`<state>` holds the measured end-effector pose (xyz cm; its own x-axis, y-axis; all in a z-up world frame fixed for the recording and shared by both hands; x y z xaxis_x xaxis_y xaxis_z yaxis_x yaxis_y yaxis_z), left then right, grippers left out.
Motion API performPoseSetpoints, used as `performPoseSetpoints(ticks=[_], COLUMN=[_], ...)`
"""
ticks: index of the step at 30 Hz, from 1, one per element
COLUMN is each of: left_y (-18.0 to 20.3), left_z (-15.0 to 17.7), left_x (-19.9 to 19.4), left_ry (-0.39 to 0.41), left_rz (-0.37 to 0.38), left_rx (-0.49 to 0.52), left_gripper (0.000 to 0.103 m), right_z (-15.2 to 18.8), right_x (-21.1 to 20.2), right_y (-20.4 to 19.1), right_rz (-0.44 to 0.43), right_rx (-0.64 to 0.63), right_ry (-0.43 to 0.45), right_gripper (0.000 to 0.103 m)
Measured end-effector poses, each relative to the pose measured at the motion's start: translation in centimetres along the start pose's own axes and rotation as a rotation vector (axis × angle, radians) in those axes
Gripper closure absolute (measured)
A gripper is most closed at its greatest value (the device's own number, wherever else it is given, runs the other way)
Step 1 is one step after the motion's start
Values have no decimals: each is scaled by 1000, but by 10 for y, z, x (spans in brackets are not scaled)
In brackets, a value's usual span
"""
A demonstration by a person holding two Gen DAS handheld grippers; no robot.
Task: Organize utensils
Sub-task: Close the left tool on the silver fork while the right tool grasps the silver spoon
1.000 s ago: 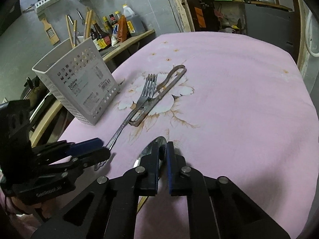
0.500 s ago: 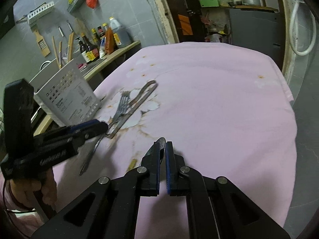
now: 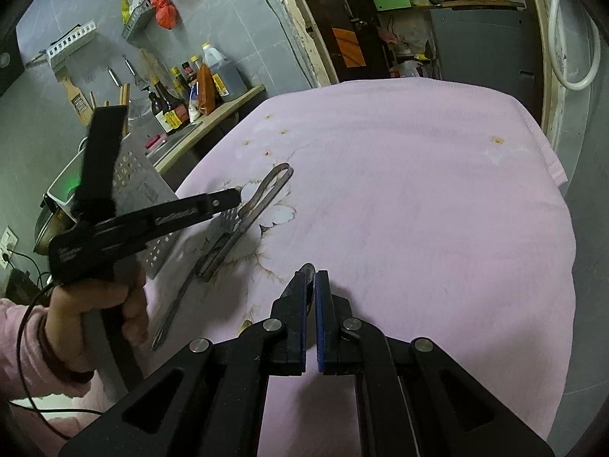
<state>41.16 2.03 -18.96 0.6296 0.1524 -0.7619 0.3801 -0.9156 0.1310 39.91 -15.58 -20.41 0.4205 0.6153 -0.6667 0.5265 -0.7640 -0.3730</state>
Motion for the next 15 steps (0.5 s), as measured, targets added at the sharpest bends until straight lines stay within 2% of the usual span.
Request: performPoseSetpoints(ticks=[8,9,10,15], left_y=[-1,-1,-1,6], left_z=[-2,-2,-2,0], left_x=[12,11,11,5], left_ry=[-43,-44,-44,-32], left_rz=[1,3,5,9], left_rx=[14,14,15,31], left_gripper=[77,77,82,82], right_z=[-1,-1,-1,-1], right_x=[7,8,8,6], right_y=[-1,-1,0,1], right_rz=[-20,-20,-21,-14], right_rx=[21,23,24,30], right_ry=[0,0,0,7], right_gripper=[100,100,100,100])
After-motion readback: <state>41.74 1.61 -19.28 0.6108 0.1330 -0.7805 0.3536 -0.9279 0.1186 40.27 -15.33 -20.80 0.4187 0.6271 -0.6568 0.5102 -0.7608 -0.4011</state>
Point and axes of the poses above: each gripper's, at about its wrist camera, not at the fingertips, and x roughly the way its jaws point, y to its right, z to its underside, the point moved 4 cm from there along x, roughly the way its jaws point
